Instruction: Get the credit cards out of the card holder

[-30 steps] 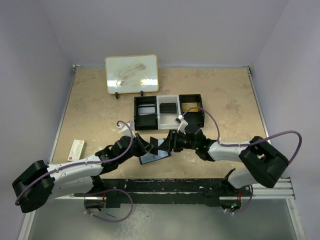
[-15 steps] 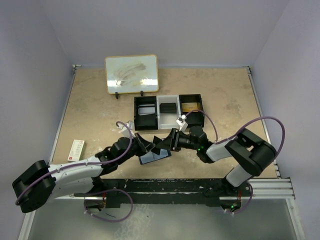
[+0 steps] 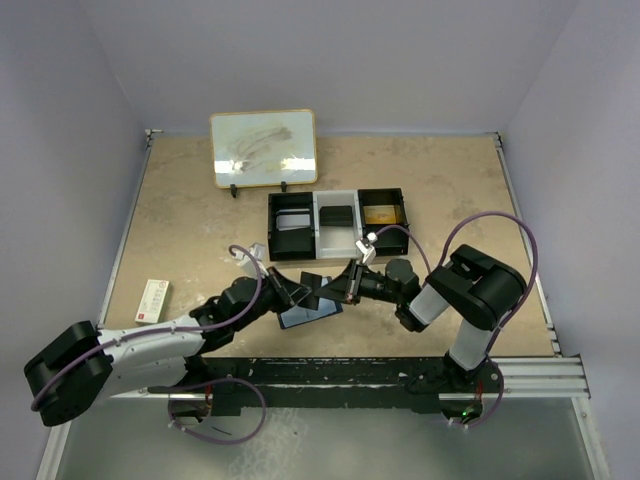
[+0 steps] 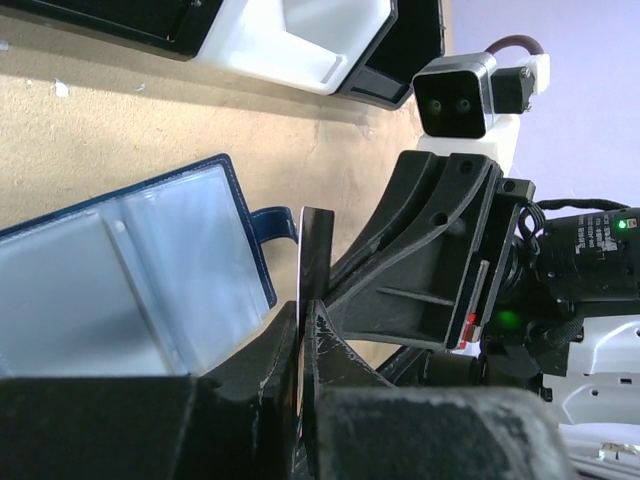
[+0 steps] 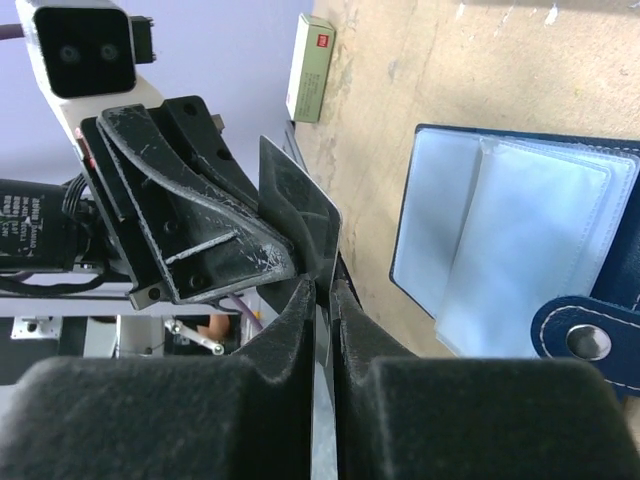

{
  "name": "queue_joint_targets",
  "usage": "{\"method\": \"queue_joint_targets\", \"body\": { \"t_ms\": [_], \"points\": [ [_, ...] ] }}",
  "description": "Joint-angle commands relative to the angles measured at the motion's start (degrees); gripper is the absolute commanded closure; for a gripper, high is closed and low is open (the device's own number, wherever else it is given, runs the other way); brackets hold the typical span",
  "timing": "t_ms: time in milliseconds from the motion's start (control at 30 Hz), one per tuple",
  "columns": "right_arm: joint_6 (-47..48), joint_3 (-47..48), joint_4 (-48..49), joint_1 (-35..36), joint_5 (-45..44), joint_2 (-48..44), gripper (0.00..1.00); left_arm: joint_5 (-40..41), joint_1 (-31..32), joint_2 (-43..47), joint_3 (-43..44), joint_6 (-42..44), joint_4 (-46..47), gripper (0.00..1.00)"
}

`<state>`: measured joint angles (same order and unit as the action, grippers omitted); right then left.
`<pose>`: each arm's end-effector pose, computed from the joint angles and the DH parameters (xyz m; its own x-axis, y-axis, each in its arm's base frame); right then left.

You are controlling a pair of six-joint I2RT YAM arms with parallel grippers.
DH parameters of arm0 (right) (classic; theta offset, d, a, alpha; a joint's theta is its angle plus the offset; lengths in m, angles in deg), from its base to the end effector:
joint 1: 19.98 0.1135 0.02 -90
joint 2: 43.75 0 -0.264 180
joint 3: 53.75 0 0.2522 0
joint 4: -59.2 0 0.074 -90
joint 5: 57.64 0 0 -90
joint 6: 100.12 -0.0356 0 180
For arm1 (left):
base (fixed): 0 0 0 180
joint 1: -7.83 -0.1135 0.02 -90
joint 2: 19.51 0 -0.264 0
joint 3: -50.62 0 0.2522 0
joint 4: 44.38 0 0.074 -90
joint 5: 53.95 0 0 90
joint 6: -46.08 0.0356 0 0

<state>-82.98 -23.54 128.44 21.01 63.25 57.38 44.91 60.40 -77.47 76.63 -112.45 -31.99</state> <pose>0.1827 0.1830 0.1311 -0.9146 0.2917 -0.2802 -0.2589 0.1101 0.9596 0.1240 -0.1530 0.1673 -0.7226 -0.5688 -0.3929 0.0655 0.5094 -0.8580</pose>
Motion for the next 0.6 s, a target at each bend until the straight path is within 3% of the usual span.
{"method": "queue_joint_targets", "body": {
  "t_ms": [0, 133, 400, 500, 567],
  "points": [
    [-1.4, -0.8, 7.5, -0.5, 1.0, -0.5, 0.97, -0.3, 0.0, 1.6, -0.4, -0.8, 3.4, 1.0],
    [-1.5, -2.0, 8.0, -1.4, 0.9, -0.6, 1.0, 0.5, 0.0, 3.2, 0.0, -0.1, 0.5, 1.0],
    [-2.2, -4.3, 10.7, -2.1, 0.7, -0.4, 1.0, 3.0, -0.1, 7.4, 1.0, 1.1, -7.8, 0.82],
    [-1.9, -4.1, 9.6, -2.1, 0.6, -1.1, 1.0, 3.2, 0.0, 8.5, 1.1, 1.4, -9.6, 0.82],
    [-1.0, -3.6, 7.6, -2.0, 0.6, -2.2, 1.0, 3.1, 0.0, 8.7, 1.3, 1.9, -9.8, 0.88]
  ]
}}
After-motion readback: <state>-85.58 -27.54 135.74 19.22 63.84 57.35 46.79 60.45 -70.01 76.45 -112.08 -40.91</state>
